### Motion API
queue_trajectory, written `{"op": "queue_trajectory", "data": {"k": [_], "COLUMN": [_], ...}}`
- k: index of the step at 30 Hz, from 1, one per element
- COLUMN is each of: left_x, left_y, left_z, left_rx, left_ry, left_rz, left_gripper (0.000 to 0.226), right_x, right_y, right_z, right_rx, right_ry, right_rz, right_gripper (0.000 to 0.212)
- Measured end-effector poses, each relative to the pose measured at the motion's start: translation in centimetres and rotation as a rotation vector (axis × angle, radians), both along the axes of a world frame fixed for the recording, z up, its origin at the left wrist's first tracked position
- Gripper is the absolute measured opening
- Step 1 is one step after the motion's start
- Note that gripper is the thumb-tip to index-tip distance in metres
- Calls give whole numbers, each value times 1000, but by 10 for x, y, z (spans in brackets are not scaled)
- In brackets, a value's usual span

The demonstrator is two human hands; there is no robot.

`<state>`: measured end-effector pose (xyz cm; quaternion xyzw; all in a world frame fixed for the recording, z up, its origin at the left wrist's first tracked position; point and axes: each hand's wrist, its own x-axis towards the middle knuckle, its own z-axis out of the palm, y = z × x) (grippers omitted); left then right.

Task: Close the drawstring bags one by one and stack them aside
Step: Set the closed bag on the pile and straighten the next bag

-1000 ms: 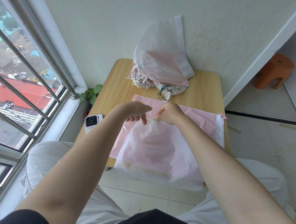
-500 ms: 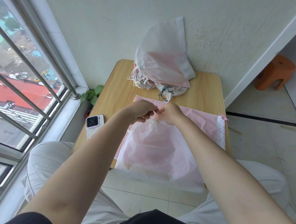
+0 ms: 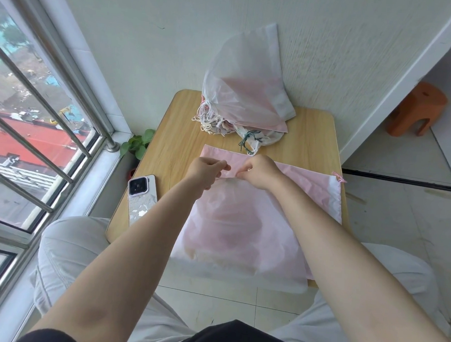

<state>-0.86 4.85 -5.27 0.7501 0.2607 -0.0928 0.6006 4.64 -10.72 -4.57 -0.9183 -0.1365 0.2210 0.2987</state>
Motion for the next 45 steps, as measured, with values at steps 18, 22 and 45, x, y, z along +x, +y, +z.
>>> {"op": "queue_trajectory", "data": {"k": [18,22,45], "left_x": [9,10,10], "left_y": [-5,1,9], "left_z": [1,8,10], "left_rx": [351,44,6], "left_ry": [-104,-17,-72], "left_rz": [-398,-332,-257], "left_gripper": [30,34,10], "right_x": [16,16,-6], "right_y": [21,14,-11], "right_z": [53,35,8], "right_rx": [806,503,482], "right_ry": [244,-41,290], "right_rz": [-151,-224,-222], "right_gripper": [25,42,13]}}
